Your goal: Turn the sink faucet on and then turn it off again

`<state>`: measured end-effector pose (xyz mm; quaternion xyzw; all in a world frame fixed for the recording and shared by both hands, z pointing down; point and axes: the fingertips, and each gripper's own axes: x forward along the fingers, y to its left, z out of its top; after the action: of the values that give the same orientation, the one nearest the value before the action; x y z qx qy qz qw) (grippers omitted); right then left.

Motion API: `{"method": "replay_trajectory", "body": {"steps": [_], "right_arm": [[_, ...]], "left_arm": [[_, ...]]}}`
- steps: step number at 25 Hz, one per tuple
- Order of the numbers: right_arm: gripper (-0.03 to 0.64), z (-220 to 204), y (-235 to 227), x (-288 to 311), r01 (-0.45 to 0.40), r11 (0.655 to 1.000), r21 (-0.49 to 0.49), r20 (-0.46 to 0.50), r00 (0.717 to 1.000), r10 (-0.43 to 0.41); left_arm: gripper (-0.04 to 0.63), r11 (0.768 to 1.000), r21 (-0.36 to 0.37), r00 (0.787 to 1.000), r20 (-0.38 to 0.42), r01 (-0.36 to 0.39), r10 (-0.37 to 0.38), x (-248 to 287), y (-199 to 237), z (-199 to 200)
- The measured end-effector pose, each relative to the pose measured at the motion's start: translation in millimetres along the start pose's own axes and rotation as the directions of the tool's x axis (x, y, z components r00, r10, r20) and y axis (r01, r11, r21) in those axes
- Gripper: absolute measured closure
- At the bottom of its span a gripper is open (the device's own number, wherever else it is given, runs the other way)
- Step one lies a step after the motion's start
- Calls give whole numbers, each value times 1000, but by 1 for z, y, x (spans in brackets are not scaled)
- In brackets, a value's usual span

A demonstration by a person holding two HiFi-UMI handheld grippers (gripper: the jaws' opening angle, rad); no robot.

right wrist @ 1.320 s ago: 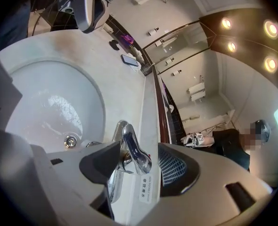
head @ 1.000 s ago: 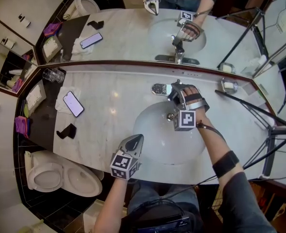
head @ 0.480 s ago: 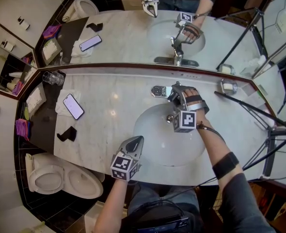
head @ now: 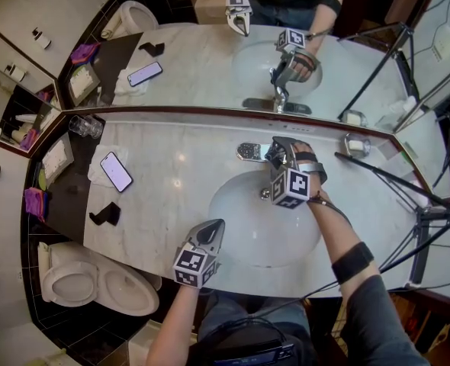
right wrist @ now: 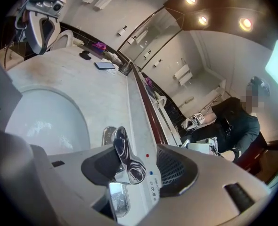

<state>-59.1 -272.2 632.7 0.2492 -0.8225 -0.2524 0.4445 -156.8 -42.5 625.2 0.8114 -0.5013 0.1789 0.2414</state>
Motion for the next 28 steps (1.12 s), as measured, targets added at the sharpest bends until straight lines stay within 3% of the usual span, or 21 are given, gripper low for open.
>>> {"method": "replay_trajectory", "body": {"steps": [5,9,23,28], "right_arm": [[365,-6,-8,4,-22,992,124,14,1000,20],[360,-16,-17,7,-52,966,254,22,999,48],[359,-18,-17,7,-18,966,259,-41,999,30],[357,-14,-11,-7,34,981,193,-83,996,-18]], "left_arm": [[592,1000,4,1000,6,-6,6,0,2,5],[592,1000,3,1000,12,-12,12,-2,4,8],[592,1000,5,1000,18,-19,19,-12,2,6],[592,1000,10,999,28,-16,16,-17,-2,9]]}}
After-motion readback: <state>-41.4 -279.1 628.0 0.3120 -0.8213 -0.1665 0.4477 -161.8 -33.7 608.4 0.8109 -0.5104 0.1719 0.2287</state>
